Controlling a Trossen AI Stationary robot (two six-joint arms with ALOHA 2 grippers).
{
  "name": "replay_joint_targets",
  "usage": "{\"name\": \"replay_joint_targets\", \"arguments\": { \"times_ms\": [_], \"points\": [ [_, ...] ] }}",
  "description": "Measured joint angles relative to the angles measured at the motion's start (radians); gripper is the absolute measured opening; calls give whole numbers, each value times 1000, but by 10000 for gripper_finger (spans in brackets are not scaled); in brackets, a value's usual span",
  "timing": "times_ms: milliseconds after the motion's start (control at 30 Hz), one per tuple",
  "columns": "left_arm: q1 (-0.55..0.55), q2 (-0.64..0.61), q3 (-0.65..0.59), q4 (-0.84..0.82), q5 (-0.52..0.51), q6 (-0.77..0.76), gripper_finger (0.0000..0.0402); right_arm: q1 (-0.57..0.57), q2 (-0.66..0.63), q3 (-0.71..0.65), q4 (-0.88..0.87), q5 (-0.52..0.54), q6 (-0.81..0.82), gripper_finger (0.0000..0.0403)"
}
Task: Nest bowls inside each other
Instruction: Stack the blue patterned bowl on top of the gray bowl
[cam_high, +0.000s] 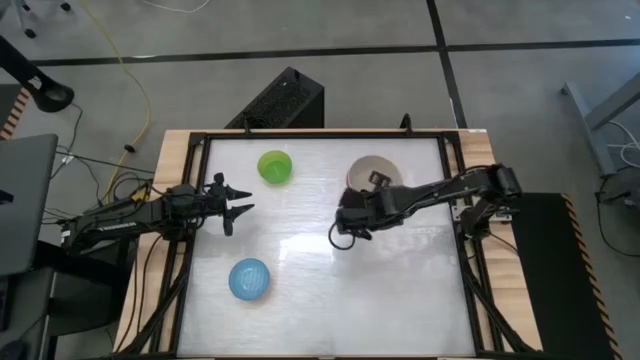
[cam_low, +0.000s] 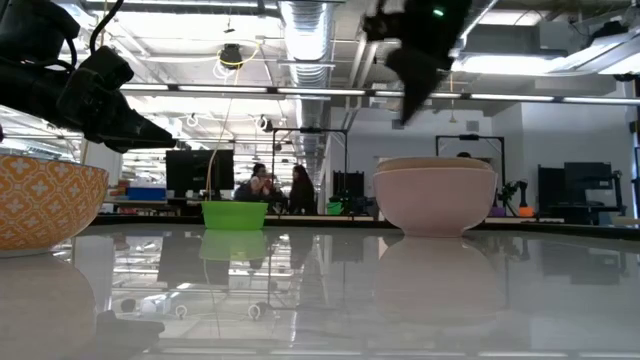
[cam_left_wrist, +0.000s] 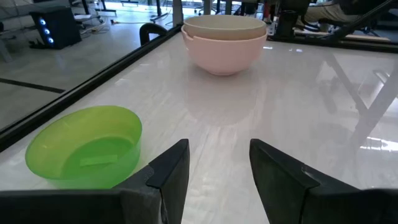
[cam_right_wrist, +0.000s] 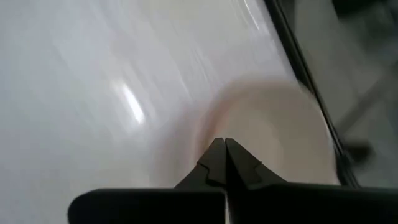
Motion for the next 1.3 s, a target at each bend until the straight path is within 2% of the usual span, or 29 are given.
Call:
{"name": "replay_joint_targets", "arguments": {
  "times_ms": [100, 267, 333, 467, 567, 700, 833, 1033, 1300],
  "points": [
    [0, 0, 0, 0, 0, 0, 158, -1, 7, 0, 259, -74, -177, 12],
    [0, 0, 0, 0, 0, 0, 158, 0, 80, 2, 684, -388, -500, 17],
    [0, 0, 0, 0, 0, 0, 158, -4, 123, 2, 852, -381, -551, 17],
    [0, 0, 0, 0, 0, 0, 158, -62, 196, 2, 1066, -356, -676, 19],
    [0, 0, 0, 1, 0, 0, 158, -139, 255, 18, 1118, -418, -739, 25],
    [0, 0, 0, 0, 0, 0, 158, -243, 329, 74, 1104, -589, -737, 43],
    [0, 0, 0, 0, 0, 0, 158, -289, 382, 124, 1067, -693, -747, 70],
    [0, 0, 0, 0, 0, 0, 158, -199, 378, 215, 959, -797, -746, 110],
    [0, 0, 0, 0, 0, 0, 158, 6, 388, 223, 1008, -799, -665, 152]
  ]
}}
